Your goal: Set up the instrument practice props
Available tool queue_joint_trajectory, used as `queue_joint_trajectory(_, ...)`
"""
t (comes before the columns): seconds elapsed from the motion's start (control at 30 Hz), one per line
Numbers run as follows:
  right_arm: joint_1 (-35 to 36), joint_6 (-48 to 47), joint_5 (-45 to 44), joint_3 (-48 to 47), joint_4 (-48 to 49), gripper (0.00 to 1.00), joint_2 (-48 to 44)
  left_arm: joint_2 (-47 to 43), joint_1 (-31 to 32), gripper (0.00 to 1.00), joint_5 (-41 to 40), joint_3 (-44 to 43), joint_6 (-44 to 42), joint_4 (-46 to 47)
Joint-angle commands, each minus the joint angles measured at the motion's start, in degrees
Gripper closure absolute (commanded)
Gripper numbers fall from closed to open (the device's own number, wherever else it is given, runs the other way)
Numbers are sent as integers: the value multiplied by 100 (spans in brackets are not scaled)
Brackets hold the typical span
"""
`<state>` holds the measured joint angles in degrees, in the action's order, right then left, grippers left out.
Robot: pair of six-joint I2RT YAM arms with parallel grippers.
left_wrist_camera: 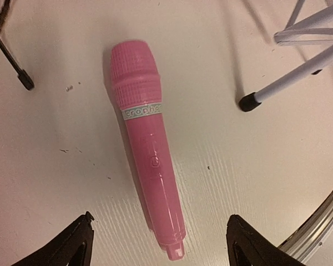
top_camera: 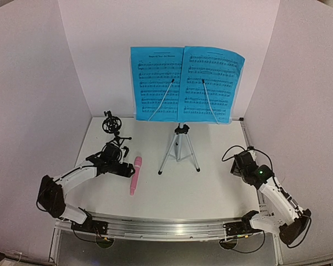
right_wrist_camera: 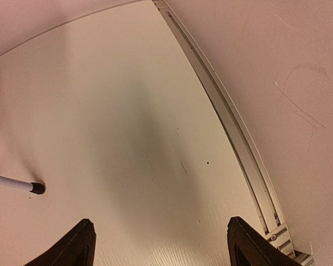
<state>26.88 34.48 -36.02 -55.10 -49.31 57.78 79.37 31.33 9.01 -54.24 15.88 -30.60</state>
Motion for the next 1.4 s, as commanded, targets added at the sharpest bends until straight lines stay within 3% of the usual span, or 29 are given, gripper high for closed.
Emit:
queue_joint_trajectory(0.0, -60, 500, -236, 241, -167, 19, 221, 1021, 36, 16, -65, -522, -7, -36)
queue_joint_trajectory(0.17, -82, 357, -262, 561, -92, 18, 318, 1955, 210, 22, -493, -889, -434, 205)
queue_joint_trajectory(0.4, -106, 130, -55, 848, 196, 19, -58, 2623, 431, 42, -835, -1337, -462, 150)
queue_joint_trajectory(0.57, -115, 13, -80, 852, 277, 19, -208, 2767, 444, 75, -846, -1309, -72, 23)
queue_joint_trajectory(0.73, -114, 20, -54, 852, 305, 19, -314, 2648, 444, 81, -1172, -1254, 39, -23)
queue_joint_trajectory(0.9, -113, 115, -22, 852, 326, 19, -460, 2335, 435, 98, -1235, -1189, -62, -82)
queue_joint_trajectory(1.13, -113, 235, -81, 826, 326, 20, -846, 785, -27, 100, -889, -1026, -78, -556)
queue_joint_trajectory(1.27, -117, 223, -186, 738, 324, 20, -1023, -1295, -50, 100, -413, 25, -299, -117)
queue_joint_trajectory(1.37, -115, 141, -201, 592, 326, 20, -1033, -2855, -38, 100, -479, 579, -307, -327)
